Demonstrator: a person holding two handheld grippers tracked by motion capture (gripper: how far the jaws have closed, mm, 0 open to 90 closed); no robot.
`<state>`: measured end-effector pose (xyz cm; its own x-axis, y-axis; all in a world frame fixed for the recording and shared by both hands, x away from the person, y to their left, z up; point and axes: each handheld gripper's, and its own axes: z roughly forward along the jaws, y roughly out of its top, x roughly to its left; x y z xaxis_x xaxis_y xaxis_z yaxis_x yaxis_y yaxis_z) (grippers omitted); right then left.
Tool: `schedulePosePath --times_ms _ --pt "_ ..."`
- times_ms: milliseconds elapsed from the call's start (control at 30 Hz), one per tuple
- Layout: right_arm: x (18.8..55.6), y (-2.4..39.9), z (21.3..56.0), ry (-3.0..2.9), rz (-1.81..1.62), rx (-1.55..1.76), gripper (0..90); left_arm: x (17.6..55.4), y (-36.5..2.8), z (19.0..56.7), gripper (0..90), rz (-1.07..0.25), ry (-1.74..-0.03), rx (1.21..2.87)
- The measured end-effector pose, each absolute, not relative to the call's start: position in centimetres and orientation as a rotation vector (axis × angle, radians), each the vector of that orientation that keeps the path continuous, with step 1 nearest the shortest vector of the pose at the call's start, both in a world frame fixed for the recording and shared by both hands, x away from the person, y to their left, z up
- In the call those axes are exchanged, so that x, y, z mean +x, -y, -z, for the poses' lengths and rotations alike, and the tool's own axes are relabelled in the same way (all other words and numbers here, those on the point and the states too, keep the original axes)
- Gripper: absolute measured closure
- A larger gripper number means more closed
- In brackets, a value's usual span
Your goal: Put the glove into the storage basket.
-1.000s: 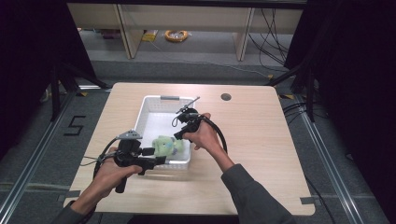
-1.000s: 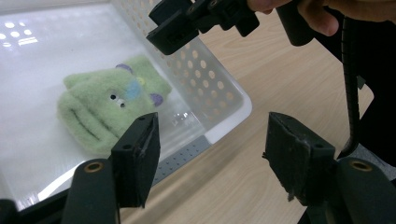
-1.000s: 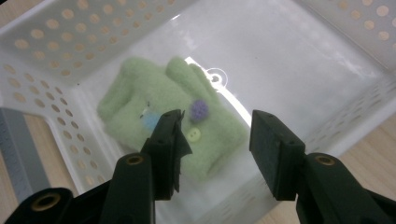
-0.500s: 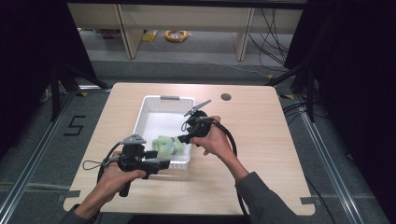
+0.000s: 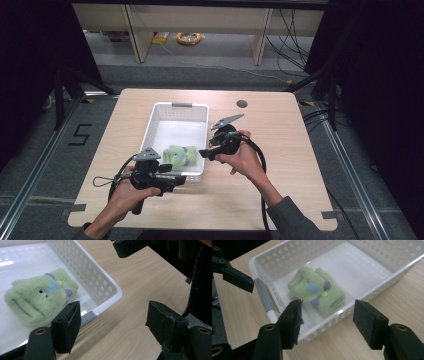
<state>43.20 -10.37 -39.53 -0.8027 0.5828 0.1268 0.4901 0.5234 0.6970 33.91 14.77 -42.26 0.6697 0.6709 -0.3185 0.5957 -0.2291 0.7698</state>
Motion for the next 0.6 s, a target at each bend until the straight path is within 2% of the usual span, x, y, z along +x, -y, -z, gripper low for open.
schedulePosePath --times_ms 267,600 --pt "41.5 12.2 39.7 -2.613 -1.192 0.955 38.4 33.1 -13.8 42.5 27.0 -0.119 -0.961 1.907" --pt "40.1 14.4 39.8 -2.573 -1.222 0.993 35.9 32.1 -12.6 43.1 26.6 -0.084 -0.915 1.940"
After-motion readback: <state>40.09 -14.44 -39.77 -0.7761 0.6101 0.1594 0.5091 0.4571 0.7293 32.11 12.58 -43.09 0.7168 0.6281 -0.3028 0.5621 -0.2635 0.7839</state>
